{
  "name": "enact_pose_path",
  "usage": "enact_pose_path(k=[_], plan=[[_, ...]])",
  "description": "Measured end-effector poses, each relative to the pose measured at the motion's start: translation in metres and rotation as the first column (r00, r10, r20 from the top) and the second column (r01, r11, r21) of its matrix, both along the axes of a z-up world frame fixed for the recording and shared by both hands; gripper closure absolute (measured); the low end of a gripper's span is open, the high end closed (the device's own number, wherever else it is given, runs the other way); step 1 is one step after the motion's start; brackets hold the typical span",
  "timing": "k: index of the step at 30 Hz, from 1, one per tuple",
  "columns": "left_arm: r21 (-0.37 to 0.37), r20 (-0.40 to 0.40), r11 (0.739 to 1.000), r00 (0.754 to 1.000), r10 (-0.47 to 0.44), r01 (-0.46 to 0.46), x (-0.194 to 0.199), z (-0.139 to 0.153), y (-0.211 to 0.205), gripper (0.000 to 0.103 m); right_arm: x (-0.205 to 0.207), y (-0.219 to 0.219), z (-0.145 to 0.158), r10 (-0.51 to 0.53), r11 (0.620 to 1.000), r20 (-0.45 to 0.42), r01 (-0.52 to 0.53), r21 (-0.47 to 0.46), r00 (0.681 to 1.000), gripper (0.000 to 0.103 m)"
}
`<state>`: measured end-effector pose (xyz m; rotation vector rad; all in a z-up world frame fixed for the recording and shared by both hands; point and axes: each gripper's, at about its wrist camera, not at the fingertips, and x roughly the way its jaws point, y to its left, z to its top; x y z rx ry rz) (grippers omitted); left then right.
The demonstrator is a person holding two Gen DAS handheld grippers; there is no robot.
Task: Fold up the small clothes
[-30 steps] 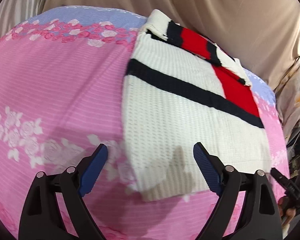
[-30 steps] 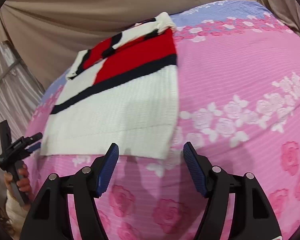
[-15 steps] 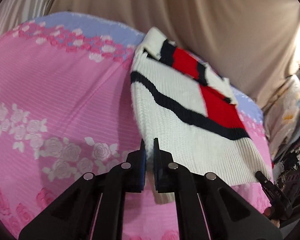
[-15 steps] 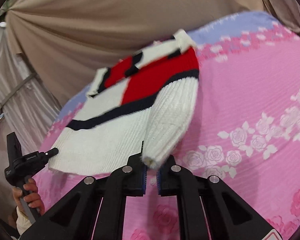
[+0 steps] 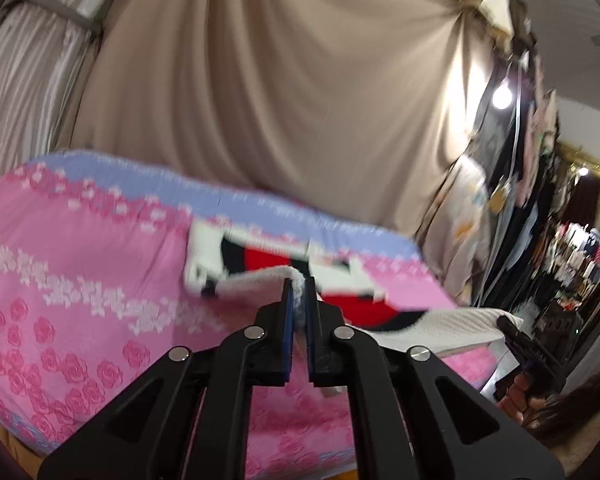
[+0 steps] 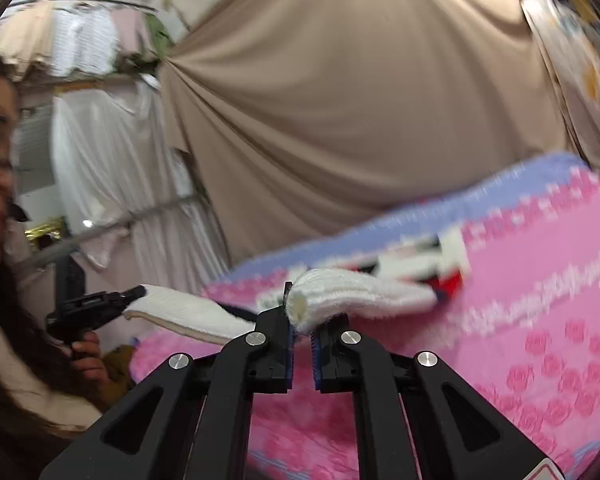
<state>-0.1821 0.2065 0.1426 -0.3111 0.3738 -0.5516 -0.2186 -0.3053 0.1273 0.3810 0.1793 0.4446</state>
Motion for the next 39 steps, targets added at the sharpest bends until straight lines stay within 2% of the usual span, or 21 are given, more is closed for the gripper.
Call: enact_pose_path(k=[2,4,7,10,12,16,18,22,27,30,33,35,39], plan=[[-0.012,0.031,1.000,1.000,0.002,-0.002,0.003,0.014,0.001,0.099,-0.002,0.003,0.022,-0.002,1.000,0.080,0.003,-0.011,0.997,0.096],[0.007,0.044,0.999,0.999,0.031,-0.031,0.022,0.023,-0.006,0.099,0.012,0.002,0.033,0.001,1.000,0.126,0.000,-0.008,0.992,0.096],[0.036,0.013,0.996,0.997,0.082,-0.083,0.071,0.021,-0.021,0.099,0.061,-0.001,0.032,-0.029,1.000,0.101,0.028,0.008,0.994,0.096],[0.080,-0.091,0.989,0.987,0.130,-0.123,0.138,0.002,-0.040,0.099,0.136,-0.014,0.010,-0.091,0.994,-0.043,0.093,0.048,0.995,0.096],[0.129,-0.147,0.979,0.974,0.174,-0.155,0.179,-0.016,-0.054,0.099,0.183,-0.023,-0.013,-0.129,0.988,-0.147,0.140,0.063,0.981,0.096],[0.212,-0.260,0.959,0.935,0.240,-0.187,0.248,-0.056,-0.077,0.099,0.259,-0.041,-0.063,-0.159,0.973,-0.345,0.206,0.105,0.925,0.096],[0.264,-0.280,0.940,0.915,0.289,-0.217,0.277,-0.074,-0.085,0.099,0.287,-0.046,-0.085,-0.165,0.968,-0.413,0.227,0.106,0.896,0.096],[0.316,-0.343,0.925,0.883,0.320,-0.212,0.321,-0.105,-0.096,0.099,0.333,-0.053,-0.119,-0.178,0.961,-0.516,0.261,0.093,0.838,0.096],[0.345,-0.394,0.915,0.852,0.344,-0.210,0.348,-0.134,-0.098,0.099,0.366,-0.050,-0.143,-0.201,0.963,-0.577,0.267,0.031,0.791,0.096],[0.366,-0.394,0.907,0.848,0.356,-0.211,0.353,-0.145,-0.100,0.098,0.375,-0.042,-0.152,-0.228,0.965,-0.607,0.259,-0.039,0.761,0.096],[0.396,-0.362,0.891,0.854,0.373,-0.221,0.353,-0.151,-0.104,0.096,0.380,-0.036,-0.157,-0.257,0.962,-0.625,0.257,-0.093,0.737,0.096],[0.418,-0.340,0.879,0.857,0.387,-0.231,0.350,-0.152,-0.108,0.095,0.381,-0.034,-0.159,-0.262,0.963,-0.629,0.244,-0.118,0.732,0.094],[0.441,-0.299,0.869,0.876,0.378,-0.224,0.347,-0.149,-0.114,0.091,0.371,-0.041,-0.154,-0.240,0.964,-0.599,0.260,-0.055,0.764,0.086]])
